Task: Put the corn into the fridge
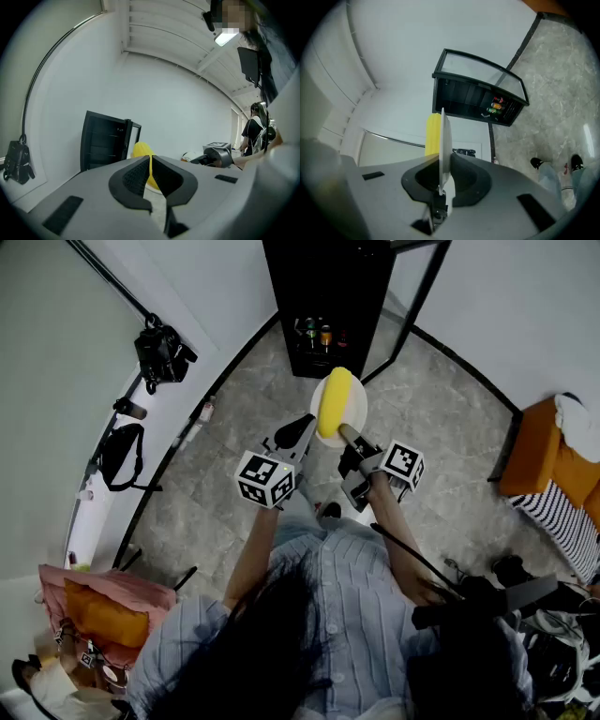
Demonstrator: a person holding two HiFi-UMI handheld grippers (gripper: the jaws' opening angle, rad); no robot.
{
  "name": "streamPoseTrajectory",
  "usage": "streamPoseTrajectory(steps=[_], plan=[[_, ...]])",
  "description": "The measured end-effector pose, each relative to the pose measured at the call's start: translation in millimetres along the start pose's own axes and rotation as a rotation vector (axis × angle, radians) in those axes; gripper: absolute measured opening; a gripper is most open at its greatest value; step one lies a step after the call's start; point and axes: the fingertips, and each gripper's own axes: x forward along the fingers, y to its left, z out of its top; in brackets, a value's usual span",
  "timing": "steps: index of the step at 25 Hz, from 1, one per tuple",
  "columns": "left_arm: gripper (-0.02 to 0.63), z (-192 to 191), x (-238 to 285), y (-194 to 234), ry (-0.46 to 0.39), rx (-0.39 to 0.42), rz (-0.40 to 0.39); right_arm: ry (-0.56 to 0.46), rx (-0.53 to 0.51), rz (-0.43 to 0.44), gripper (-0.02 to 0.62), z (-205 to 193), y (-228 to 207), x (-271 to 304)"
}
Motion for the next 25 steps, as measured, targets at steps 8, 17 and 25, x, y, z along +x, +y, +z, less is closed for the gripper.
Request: streamPoseTrajectory(steps=[8,17,25], plan=[[0.023,4.7,7.9,-5.2,0.004,0.0,0.004,0.018,0.017,0.009,0.036,7.6,3.2,-1.8],[0.023,4.5,7.6,-6.4,0.011,-0.001,-0.009,0.0,0.026,0.001,0.036,11.2,1.7,-3.0],[0.023,-1.3,24.2,20.7,0.022,-0.012,0.014,0.004,0.044,-0.013,0.036,28.0,-9.8,19.2]])
